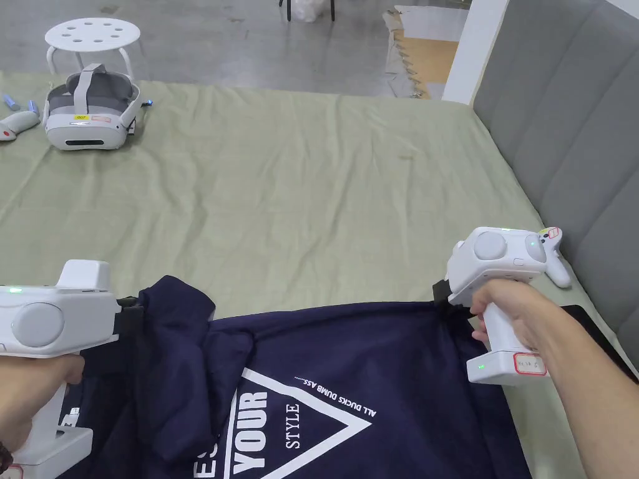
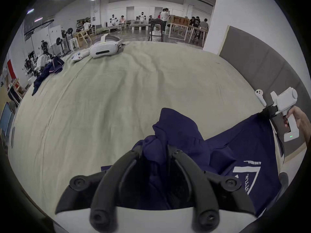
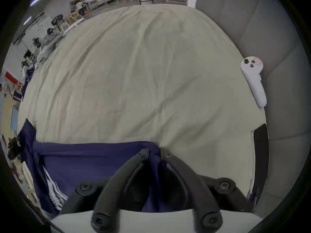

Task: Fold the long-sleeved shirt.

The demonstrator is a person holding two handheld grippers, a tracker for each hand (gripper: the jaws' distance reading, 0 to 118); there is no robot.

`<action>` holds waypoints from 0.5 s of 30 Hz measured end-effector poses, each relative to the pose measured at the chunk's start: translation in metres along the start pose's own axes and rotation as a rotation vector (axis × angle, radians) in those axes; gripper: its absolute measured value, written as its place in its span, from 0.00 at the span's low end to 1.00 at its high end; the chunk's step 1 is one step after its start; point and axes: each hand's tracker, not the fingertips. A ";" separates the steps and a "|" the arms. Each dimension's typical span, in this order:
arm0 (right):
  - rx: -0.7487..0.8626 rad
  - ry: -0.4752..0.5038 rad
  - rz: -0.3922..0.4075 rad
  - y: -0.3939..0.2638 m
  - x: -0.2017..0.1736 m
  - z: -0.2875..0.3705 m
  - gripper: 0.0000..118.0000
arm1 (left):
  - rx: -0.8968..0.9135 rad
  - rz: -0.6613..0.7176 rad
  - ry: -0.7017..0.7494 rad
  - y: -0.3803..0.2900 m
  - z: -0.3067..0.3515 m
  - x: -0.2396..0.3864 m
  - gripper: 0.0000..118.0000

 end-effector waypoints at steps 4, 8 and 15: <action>0.115 0.056 -0.002 -0.010 0.005 0.039 0.08 | 0.044 0.014 -0.010 0.002 0.022 0.005 0.24; 0.268 0.090 0.075 -0.046 0.005 0.106 0.08 | 0.151 -0.010 -0.054 -0.005 0.071 0.013 0.23; 0.472 0.125 0.128 -0.155 0.017 0.193 0.08 | 0.283 -0.031 -0.109 -0.054 0.154 0.014 0.10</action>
